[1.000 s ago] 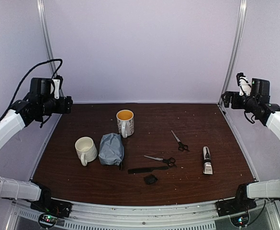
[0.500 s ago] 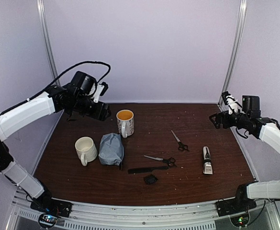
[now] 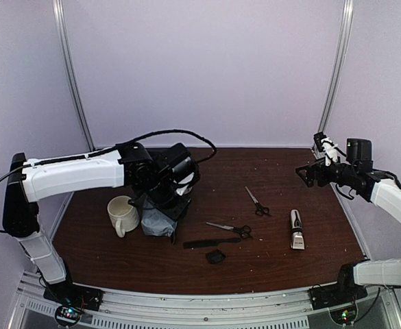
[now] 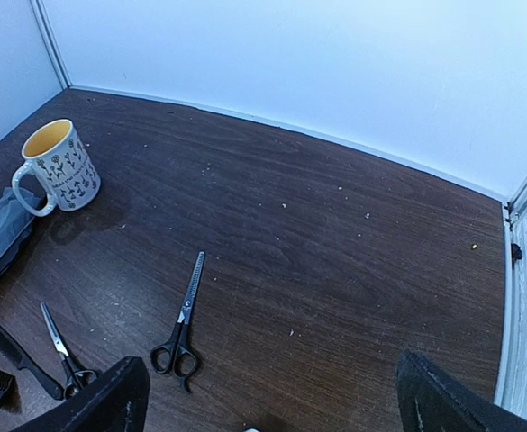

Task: Sort the hair-cutting tools

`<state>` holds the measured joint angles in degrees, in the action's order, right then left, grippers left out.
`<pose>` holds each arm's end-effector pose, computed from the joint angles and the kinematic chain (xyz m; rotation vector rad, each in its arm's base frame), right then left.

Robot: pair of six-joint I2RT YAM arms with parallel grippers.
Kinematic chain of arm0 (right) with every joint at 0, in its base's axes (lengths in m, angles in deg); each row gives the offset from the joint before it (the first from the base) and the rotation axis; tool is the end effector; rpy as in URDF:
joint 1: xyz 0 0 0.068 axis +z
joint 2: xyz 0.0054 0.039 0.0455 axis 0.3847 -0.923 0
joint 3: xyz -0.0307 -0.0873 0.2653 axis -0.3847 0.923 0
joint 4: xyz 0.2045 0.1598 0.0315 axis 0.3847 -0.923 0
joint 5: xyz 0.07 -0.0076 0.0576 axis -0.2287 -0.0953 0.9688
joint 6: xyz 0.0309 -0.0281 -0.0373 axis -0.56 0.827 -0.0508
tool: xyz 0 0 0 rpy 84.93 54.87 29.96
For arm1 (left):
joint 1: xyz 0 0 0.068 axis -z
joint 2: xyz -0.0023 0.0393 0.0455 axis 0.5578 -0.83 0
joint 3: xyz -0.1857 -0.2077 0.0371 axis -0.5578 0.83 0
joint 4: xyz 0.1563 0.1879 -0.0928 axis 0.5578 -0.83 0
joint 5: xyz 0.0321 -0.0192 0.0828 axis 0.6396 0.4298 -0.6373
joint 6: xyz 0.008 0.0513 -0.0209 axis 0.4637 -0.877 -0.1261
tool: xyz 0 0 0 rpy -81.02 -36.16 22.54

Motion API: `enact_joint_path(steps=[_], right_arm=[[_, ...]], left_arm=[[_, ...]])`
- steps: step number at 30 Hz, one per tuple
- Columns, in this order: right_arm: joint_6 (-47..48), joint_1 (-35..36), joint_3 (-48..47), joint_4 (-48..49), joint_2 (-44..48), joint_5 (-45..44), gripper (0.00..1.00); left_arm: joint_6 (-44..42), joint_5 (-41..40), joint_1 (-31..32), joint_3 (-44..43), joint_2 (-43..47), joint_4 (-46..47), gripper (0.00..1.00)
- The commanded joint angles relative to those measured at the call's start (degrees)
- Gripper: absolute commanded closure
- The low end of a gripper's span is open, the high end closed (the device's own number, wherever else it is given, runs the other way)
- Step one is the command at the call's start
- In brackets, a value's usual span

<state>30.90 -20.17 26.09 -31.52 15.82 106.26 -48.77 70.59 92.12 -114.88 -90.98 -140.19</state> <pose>0.2349 0.0283 0.2884 -0.5158 1.9469 0.4185 0.1951 -0.3021 0.2907 0.6639 2.6261 -0.2210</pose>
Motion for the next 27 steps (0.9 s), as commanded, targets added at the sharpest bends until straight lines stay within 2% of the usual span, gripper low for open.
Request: enact_joint_path(steps=[1, 3, 8, 10, 15, 27], right_arm=[[1.01, 0.64, -0.2, 1.26, -0.49, 3.18, 0.02], [1.46, 0.72, -0.69, 0.66, -1.05, 3.94, 0.02], [1.78, 0.87, -0.69, 0.64, -1.1, 4.56, 0.02], [2.3, 0.88, -0.29, 0.82, -1.02, 4.38, 0.02], [3.07, 0.86, -0.41, 0.65, -1.28, 4.07, 0.02], [3.0, 0.88, -0.31, 0.12, -0.99, 4.89, 0.01]], left_arm=[[3.81, 1.8, 2.12, 2.6, -1.92, -2.71, 0.72], [5.1, 2.88, 2.64, 3.75, -3.05, -2.94, 0.7], [10.97, -0.01, 2.93, 5.48, -3.84, -4.63, 0.48], [11.74, 0.29, 2.87, 5.39, -4.94, -5.4, 0.44], [11.94, 1.82, 2.91, 6.04, -7.18, -3.96, 0.45], [16.52, -3.63, 2.52, 4.73, -13.07, -4.05, 0.65]])
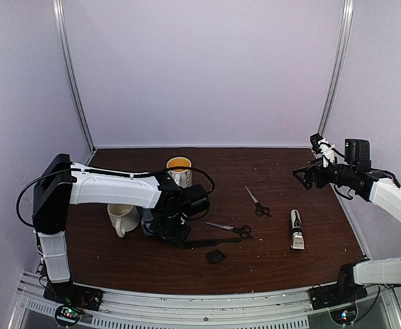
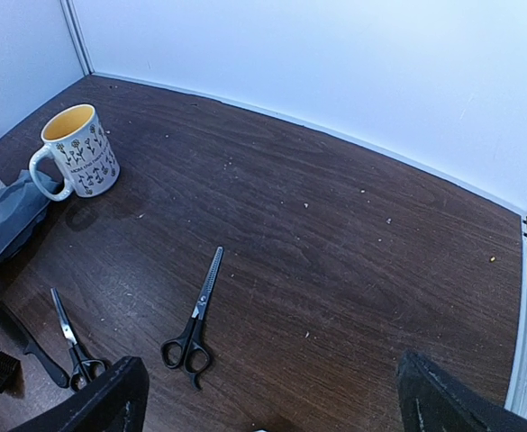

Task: Sort the hair-cutting tools

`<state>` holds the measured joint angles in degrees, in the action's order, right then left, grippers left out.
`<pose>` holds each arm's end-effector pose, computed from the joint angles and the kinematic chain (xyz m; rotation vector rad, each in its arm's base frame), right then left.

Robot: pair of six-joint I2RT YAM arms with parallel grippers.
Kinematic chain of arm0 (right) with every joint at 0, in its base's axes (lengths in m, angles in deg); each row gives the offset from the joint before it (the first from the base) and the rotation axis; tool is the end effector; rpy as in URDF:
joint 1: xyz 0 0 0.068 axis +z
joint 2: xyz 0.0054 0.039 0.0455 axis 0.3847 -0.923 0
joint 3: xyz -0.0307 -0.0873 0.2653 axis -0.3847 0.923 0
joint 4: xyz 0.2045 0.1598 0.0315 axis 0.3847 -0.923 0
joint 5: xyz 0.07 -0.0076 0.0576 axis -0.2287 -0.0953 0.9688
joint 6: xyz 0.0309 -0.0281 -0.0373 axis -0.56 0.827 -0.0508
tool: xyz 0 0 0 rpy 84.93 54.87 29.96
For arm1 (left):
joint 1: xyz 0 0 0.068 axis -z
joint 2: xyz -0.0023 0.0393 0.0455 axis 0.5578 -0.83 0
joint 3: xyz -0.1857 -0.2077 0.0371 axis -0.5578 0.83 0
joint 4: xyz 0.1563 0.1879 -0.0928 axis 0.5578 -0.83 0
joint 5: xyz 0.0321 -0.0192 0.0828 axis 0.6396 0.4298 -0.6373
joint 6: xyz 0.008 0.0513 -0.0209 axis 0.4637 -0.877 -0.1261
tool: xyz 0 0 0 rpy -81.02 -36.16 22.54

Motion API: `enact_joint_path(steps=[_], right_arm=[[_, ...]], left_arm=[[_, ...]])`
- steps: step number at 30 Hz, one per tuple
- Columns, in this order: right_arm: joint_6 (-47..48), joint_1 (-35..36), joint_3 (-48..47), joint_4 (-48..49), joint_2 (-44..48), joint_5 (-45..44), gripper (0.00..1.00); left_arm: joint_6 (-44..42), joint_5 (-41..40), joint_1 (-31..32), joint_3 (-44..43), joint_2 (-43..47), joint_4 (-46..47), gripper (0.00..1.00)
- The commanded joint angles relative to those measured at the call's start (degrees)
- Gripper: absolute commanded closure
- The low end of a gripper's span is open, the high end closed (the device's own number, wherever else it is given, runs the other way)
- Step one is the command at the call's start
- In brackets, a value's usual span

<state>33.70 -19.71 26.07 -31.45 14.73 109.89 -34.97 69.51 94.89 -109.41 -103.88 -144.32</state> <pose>0.2368 0.0324 0.2851 -0.6045 1.9253 0.4621 0.1842 -0.3168 0.1851 0.4985 2.9275 0.1475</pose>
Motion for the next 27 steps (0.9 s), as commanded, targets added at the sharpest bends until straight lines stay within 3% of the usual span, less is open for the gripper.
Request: enact_joint_path(steps=[1, 10, 16, 20, 23, 27], right_arm=[[0.08, 0.42, -0.28, 0.05, 0.06, 1.34, 0.01], [0.07, 0.47, -0.29, -0.31, 0.28, 1.79, 0.01], [2.71, 1.04, -0.74, -3.04, -0.35, 8.13, 0.0], [5.89, 3.2, -1.41, -6.15, -0.39, 11.62, 0.0], [8.83, 5.9, -2.09, -8.33, -0.49, 12.28, 0.0], [11.54, 9.08, -4.74, -12.62, -1.22, 13.69, 0.0]], left_arm=[[3.13, -3.06, -0.26, -0.73, -0.26, 0.1, 0.67], [1.72, -6.56, -0.44, 0.7, 2.92, -0.69, 1.0], [-7.4, -5.09, -0.48, 1.32, 13.57, -2.54, 1.0], [-16.75, 3.29, -0.44, 2.98, 21.59, -0.71, 1.0], [-21.42, 13.28, -0.04, 9.77, 28.72, 6.47, 1.0], [-19.11, 15.66, -0.06, 22.98, 37.37, 14.4, 1.0]])
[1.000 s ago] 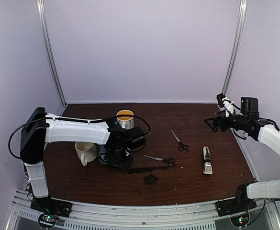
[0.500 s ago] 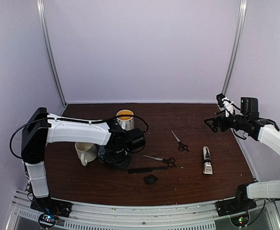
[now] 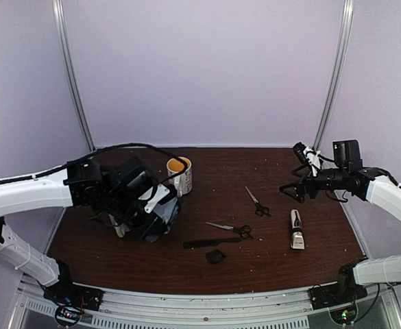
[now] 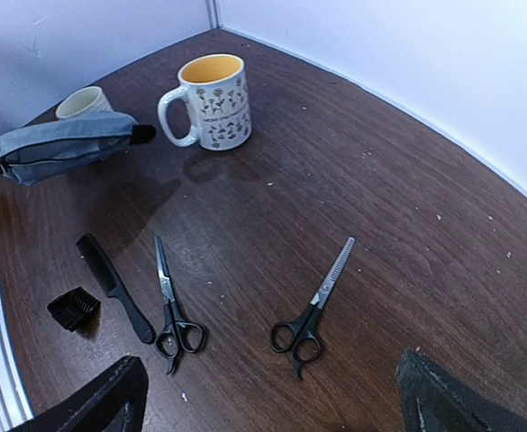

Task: Sort the hair-cutting tools

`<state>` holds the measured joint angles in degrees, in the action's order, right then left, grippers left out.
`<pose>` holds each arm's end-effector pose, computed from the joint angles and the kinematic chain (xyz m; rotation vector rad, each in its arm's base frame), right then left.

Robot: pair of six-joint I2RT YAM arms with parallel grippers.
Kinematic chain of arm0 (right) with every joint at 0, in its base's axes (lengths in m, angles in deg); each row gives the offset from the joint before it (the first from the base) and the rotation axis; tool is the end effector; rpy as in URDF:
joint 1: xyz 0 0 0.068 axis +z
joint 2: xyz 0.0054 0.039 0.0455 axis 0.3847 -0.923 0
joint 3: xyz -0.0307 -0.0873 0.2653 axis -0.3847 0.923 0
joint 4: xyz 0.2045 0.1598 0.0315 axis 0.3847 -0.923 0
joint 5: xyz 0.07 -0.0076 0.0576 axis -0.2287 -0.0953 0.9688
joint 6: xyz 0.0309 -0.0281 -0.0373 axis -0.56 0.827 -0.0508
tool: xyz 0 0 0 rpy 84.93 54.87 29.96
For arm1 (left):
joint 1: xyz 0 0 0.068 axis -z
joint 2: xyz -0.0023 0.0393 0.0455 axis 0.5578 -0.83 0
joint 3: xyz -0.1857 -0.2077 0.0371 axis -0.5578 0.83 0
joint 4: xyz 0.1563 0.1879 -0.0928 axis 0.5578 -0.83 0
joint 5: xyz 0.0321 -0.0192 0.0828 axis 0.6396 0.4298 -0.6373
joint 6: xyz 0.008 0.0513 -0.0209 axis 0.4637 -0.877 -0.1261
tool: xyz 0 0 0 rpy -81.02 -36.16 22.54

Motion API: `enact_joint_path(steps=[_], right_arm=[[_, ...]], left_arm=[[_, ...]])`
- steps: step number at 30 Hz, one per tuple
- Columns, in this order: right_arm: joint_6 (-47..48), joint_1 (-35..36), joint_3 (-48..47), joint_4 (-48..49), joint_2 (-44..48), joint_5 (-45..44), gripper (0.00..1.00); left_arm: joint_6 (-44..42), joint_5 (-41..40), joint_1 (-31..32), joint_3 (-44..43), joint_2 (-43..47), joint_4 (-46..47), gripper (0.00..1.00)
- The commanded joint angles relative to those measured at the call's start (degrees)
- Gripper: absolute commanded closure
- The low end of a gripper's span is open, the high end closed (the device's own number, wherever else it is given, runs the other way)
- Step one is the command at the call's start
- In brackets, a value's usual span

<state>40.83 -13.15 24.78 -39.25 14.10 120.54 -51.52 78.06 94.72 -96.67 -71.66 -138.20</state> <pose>0.2230 0.0637 0.2806 -0.9131 1.8770 0.6951 0.1349 -0.2380 0.2964 0.8283 2.6070 -0.4065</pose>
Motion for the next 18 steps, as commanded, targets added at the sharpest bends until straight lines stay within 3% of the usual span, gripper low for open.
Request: enact_joint_path(steps=[1, 7, 15, 18], right_arm=[[5.98, 3.79, -4.02, -6.27, -0.71, 2.76, 0.0], [14.36, 16.84, -8.92, -13.81, -4.81, -1.14, 0.0], [17.24, 29.17, -19.92, -19.17, -15.5, -6.28, 0.19], [15.36, 30.28, -25.87, -22.65, -21.34, -4.76, 0.22]], left_arm=[[-0.76, 6.77, -0.09, 12.88, 6.99, 9.59, 1.0], [4.91, 10.36, -0.35, 22.61, 14.52, 15.96, 1.0], [-1.55, 17.77, -0.35, 26.71, 23.55, 21.43, 1.0], [-3.49, 20.63, -0.3, 27.04, 24.45, 21.07, 1.0]])
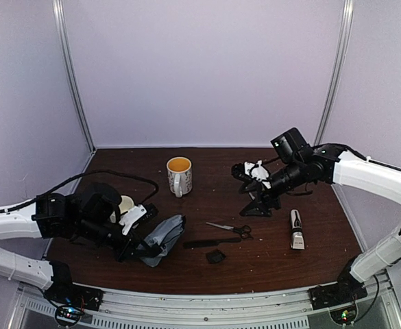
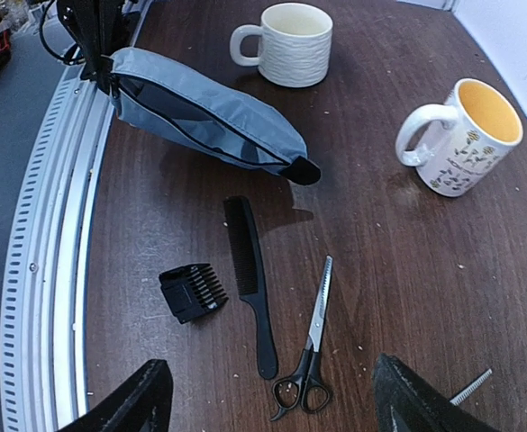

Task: Sort the hair-cutting tools

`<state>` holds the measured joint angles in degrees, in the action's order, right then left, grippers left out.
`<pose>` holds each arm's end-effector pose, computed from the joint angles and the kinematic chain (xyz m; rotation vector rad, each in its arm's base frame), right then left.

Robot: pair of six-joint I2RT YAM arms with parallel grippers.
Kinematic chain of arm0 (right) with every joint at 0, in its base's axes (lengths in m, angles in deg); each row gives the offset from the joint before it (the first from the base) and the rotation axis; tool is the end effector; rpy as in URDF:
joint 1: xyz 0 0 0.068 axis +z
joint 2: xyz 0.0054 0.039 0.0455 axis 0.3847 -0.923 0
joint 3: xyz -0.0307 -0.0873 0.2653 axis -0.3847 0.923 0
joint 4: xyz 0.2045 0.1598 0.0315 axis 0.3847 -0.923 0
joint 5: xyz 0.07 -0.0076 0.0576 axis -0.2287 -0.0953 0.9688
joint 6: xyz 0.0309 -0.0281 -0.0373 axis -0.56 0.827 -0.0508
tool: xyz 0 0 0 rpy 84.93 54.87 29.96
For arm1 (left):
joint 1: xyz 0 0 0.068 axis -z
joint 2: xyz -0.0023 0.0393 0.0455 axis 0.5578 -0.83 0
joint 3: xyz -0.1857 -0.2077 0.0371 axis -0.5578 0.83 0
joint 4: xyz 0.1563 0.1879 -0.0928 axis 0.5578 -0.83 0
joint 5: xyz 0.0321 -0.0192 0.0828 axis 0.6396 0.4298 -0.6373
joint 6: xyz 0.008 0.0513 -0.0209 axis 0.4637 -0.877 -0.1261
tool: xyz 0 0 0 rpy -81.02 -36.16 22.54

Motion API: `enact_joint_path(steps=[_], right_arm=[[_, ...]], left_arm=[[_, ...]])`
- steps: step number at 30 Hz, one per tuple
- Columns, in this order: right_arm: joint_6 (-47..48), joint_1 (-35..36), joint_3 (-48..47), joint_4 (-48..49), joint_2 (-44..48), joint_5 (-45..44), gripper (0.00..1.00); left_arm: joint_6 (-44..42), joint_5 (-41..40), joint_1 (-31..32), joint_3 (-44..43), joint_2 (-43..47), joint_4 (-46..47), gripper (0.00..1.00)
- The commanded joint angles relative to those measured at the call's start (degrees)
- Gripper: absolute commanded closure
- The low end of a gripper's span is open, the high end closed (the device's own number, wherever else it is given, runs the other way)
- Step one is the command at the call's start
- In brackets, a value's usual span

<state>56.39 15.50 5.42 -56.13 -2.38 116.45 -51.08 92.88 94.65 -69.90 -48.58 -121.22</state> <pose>0.2125 0.1973 0.2989 -1.6344 1.6892 0.8294 0.0876 -0.1733 0.2544 0.8988 2.4757 -0.8703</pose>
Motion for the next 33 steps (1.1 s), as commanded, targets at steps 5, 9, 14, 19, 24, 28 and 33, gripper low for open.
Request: enact_joint_path(steps=[5, 9, 14, 19, 24, 28, 33], right_arm=[[2.45, 1.8, -12.41, -11.39, -14.09, 9.55, 0.25], [-1.34, 3.61, -12.08, -6.34, -18.2, 11.62, 0.34], [-5.39, 6.41, -14.16, -2.12, -24.23, 12.14, 0.41], [-6.12, 7.35, -20.18, -2.15, -32.3, 13.15, 0.38], [-8.77, 8.18, -26.58, 0.16, -38.79, 12.77, 0.35], [-9.15, 8.28, -30.64, -0.28, -43.42, 14.54, 0.34], [-4.55, 8.41, -36.11, -6.32, -48.52, 20.08, 0.33]], left_arm=[[-5.25, 8.31, -0.28, 1.96, 1.91, 5.39, 1.0], [-5.17, 10.71, -0.28, 3.36, 2.61, 7.3, 1.0], [-4.78, 10.73, 0.28, 6.44, 4.84, 10.81, 1.0], [-6.08, 6.35, 0.68, 8.0, 6.81, 11.29, 1.0], [-6.57, 7.62, 1.87, 7.89, 4.58, 11.07, 1.0], [-6.53, 5.98, 3.19, 7.81, 4.57, 10.29, 1.0], [-6.76, 3.16, 3.49, 7.33, 4.52, 8.88, 1.0]])
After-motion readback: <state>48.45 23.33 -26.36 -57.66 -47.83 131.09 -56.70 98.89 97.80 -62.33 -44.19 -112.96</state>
